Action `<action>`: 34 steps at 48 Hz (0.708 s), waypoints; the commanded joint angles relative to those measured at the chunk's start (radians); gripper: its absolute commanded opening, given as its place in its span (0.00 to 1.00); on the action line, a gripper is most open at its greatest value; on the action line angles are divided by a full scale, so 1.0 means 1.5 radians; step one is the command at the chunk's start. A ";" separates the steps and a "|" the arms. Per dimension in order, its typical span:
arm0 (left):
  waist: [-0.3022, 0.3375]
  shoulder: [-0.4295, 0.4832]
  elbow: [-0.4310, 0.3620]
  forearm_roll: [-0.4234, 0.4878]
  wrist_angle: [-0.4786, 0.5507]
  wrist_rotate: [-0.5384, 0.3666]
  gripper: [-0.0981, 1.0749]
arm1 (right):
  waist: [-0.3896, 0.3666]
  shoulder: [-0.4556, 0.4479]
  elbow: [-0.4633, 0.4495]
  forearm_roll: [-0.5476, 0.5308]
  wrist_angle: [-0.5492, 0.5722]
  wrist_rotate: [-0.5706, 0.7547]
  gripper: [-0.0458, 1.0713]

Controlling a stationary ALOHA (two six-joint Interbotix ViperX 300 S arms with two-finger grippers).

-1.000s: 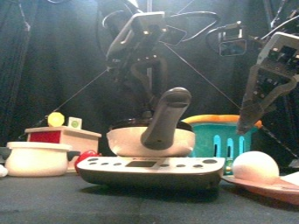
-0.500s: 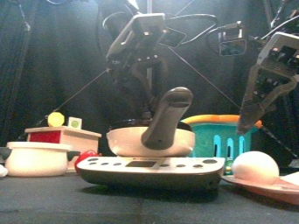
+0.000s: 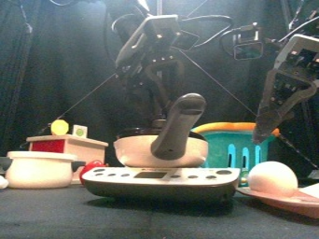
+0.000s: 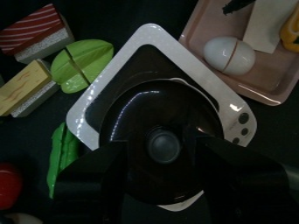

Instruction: Place pot lid on pan

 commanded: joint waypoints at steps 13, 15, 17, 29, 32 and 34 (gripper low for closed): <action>0.002 -0.061 -0.017 0.009 0.027 -0.001 0.80 | 0.000 -0.016 -0.009 -0.001 0.001 -0.001 0.96; 0.002 -0.071 -0.014 0.012 0.044 -0.002 0.80 | 0.000 -0.016 -0.009 -0.002 0.000 -0.001 0.96; 0.002 -0.078 -0.009 0.015 0.061 -0.002 0.80 | 0.000 -0.016 -0.009 -0.002 0.000 -0.001 0.96; -0.006 -0.127 0.041 0.003 0.177 -0.012 0.80 | 0.001 -0.015 -0.010 -0.002 0.000 -0.001 0.96; -0.008 -0.143 0.059 -0.005 0.197 -0.019 0.80 | 0.001 -0.016 -0.011 -0.002 0.001 -0.001 0.97; -0.009 -0.154 0.071 -0.007 0.211 -0.031 0.80 | 0.001 -0.015 -0.011 -0.002 0.000 -0.001 0.96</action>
